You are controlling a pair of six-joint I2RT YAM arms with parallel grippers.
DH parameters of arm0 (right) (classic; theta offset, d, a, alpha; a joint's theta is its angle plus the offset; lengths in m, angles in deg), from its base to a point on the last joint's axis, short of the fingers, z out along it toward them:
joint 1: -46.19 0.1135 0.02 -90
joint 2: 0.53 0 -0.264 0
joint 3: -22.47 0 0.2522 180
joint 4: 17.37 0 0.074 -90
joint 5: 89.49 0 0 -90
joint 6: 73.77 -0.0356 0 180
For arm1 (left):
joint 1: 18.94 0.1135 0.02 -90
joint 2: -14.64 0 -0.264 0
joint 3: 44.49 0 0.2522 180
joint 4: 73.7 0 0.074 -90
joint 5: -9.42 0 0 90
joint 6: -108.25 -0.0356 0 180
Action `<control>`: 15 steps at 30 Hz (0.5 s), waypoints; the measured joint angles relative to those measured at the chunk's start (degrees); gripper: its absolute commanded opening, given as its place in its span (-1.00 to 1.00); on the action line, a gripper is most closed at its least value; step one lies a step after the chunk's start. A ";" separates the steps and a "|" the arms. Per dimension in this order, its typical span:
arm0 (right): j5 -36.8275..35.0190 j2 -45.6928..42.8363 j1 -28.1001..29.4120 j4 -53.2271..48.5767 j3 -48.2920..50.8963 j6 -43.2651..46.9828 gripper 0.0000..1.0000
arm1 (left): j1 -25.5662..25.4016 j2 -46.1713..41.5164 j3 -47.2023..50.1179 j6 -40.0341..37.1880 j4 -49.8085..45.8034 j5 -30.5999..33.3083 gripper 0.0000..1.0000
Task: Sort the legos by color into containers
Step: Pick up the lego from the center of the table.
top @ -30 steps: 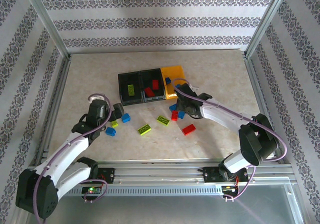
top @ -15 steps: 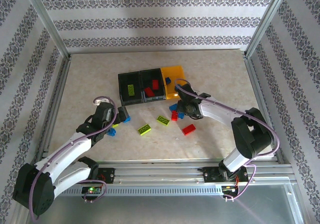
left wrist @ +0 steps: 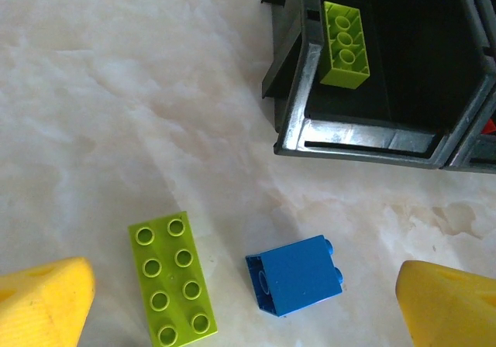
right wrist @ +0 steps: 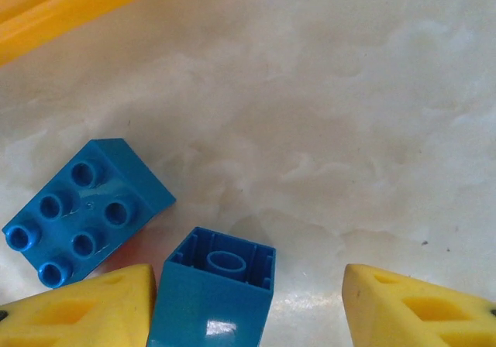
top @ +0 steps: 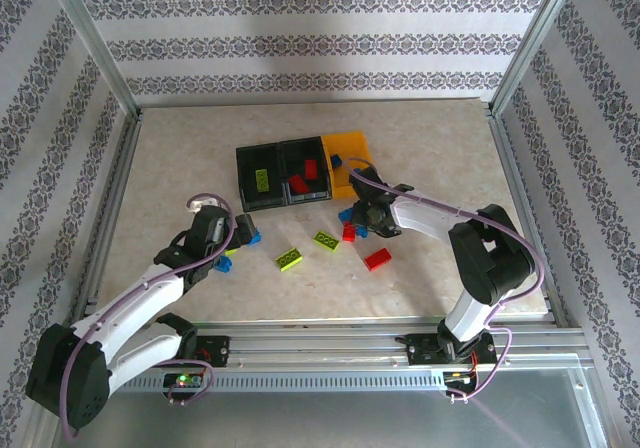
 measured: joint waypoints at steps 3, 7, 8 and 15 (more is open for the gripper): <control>-0.04 0.00 -0.26 -0.09 0.00 -0.42 0.18 | 0.00 0.26 0.04 0.02 0.00 0.00 0.99; -0.04 0.00 -0.63 -0.37 0.07 -0.85 0.15 | 0.00 0.33 0.04 0.04 0.00 0.00 0.99; -0.04 -0.02 -0.79 -0.42 0.15 -0.96 0.15 | 0.00 0.33 0.04 0.09 0.00 0.00 0.99; 0.48 -0.22 -0.98 -1.01 1.97 -1.40 0.13 | 0.00 0.33 0.04 0.24 0.02 0.00 0.99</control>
